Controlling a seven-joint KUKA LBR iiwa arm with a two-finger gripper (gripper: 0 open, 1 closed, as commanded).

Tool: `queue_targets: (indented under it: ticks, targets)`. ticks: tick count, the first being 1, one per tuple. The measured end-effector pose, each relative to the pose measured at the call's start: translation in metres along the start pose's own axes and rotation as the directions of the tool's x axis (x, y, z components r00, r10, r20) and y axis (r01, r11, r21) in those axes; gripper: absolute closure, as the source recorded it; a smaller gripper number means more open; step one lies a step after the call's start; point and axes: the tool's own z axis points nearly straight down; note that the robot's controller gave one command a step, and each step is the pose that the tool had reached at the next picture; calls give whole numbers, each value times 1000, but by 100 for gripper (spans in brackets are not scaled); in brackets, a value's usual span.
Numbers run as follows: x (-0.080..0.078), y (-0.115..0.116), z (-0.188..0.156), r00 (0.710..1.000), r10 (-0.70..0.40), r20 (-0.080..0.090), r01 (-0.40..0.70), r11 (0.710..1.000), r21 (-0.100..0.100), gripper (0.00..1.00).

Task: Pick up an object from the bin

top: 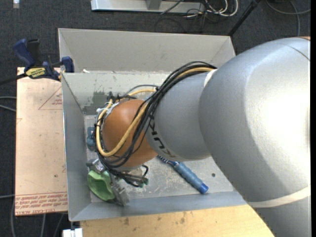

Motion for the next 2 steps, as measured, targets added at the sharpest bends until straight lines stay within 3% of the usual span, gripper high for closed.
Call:
queue_targets:
  ticks: [1,2]
  targets:
    - [1,3,-1,1000,1,-4,-1,1000,-5,100]
    - [-22,-32,-155,1000,9,-1,-9,1000,-3,100]
